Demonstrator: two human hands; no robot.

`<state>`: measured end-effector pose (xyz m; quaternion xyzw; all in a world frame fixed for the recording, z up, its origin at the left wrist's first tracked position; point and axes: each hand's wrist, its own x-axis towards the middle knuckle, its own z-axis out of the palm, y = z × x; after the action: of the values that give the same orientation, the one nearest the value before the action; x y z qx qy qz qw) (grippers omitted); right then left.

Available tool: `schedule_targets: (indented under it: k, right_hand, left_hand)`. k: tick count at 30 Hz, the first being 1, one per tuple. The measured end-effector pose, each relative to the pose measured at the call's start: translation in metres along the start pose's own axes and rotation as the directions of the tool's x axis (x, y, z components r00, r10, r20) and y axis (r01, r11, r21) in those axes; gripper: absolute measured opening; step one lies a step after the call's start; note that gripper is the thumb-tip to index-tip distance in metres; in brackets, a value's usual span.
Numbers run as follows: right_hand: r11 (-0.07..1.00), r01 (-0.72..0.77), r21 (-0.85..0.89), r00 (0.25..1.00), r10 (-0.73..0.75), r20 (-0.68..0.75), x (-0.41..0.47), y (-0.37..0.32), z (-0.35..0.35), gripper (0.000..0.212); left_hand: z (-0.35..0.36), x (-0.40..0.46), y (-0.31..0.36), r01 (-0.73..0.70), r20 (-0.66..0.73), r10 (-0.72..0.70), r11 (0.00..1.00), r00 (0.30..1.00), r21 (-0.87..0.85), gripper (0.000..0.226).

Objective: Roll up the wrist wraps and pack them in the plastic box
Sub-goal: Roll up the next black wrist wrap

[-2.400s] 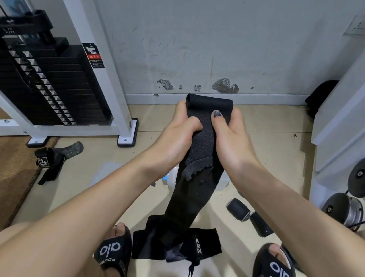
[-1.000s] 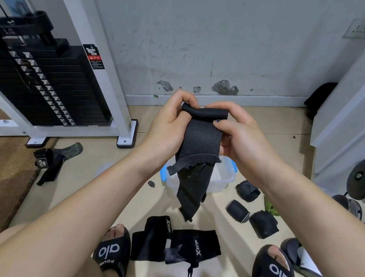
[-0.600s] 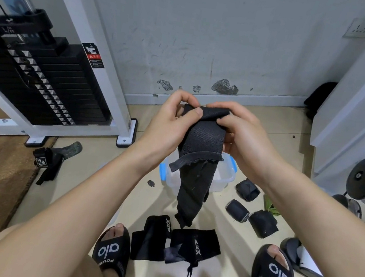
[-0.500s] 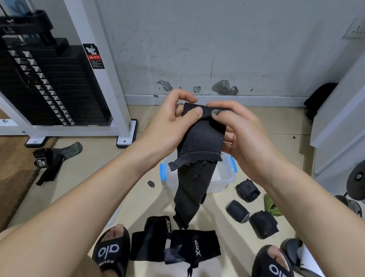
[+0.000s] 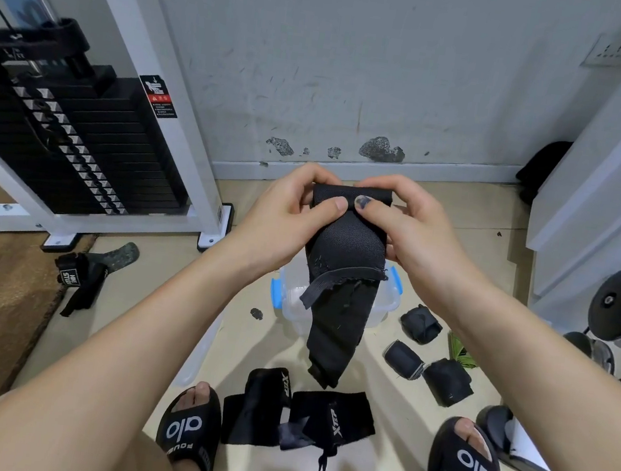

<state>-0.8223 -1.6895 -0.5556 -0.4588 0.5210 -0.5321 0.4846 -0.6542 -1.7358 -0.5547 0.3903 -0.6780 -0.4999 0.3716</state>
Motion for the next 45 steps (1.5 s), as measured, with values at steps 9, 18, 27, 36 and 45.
schedule_targets:
  k: [9, 18, 27, 36, 45]
  right_hand:
    - [1.000, 0.003, -0.027, 1.000, -0.002, 0.023, 0.0007, 0.0029, -0.0008, 0.005]
    - [0.999, 0.004, 0.036, 0.998, -0.006, 0.063, -0.0027, -0.0017, -0.0020, 0.020]
    - [0.999, 0.005, 0.041, 0.999, -0.007, 0.042, -0.0019, -0.0015, -0.0011, 0.011]
    - [0.992, 0.086, 0.091, 0.996, -0.086, -0.005, -0.0034, -0.0041, -0.0042, 0.019]
    - [0.995, -0.040, 0.096, 0.998, 0.036, 0.042, -0.0008, -0.0059, -0.0082, 0.015]
  left_hand:
    - [0.0018, 0.0015, -0.0004, 0.006, -0.078, -0.004, 0.999, 0.997, 0.032, 0.027]
    - [0.0006, -0.0026, 0.0050, 0.000, 0.029, 0.002, 0.998, 1.000, -0.058, 0.017]
    - [0.0053, -0.0044, 0.0028, -0.063, -0.009, 0.063, 0.998, 0.998, -0.010, 0.029]
    - [0.0045, -0.0025, 0.0017, 0.072, 0.039, -0.071, 0.997, 0.997, -0.018, 0.018]
    - [0.0044, -0.0045, 0.0037, -0.023, 0.062, 0.028, 0.997, 0.998, -0.080, 0.019]
